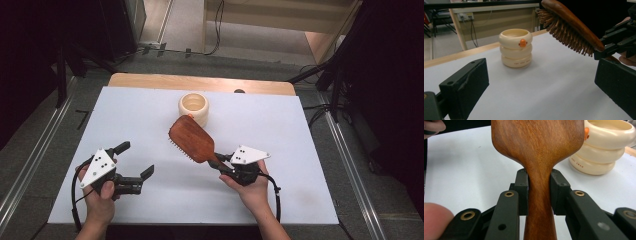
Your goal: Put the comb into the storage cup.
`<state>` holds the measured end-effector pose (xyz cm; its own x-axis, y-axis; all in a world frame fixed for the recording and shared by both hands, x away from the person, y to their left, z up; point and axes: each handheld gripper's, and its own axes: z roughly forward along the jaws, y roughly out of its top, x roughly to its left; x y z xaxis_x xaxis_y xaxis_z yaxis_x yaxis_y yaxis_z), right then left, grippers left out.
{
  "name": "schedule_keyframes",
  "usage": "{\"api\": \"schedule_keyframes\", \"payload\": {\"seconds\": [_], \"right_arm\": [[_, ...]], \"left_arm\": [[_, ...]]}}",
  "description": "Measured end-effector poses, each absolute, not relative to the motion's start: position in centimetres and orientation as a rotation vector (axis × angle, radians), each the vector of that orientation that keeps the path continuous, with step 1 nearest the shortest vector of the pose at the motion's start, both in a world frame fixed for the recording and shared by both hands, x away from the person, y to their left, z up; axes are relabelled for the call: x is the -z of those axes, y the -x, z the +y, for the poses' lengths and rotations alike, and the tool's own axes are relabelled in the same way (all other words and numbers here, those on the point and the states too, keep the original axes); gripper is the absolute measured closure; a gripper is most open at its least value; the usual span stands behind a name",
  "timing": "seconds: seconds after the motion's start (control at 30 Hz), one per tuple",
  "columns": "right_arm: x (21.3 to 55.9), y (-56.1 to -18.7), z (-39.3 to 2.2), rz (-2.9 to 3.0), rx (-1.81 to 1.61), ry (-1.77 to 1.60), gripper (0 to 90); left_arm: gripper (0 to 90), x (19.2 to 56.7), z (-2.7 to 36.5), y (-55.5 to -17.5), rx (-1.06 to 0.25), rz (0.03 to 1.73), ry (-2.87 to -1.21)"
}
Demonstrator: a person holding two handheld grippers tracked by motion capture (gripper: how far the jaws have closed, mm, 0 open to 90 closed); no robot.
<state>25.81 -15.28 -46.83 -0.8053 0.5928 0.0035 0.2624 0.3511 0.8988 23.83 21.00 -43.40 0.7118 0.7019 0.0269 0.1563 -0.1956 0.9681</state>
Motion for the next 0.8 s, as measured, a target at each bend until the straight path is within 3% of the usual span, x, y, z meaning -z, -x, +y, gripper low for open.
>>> {"api": "schedule_keyframes", "payload": {"seconds": [0.8], "right_arm": [[46.6, -24.6, -15.3, 2.164, -1.510, -0.773, 69.6]], "left_arm": [[0.0, 42.1, 15.6, -24.8, -0.464, 0.642, -1.697]]}}
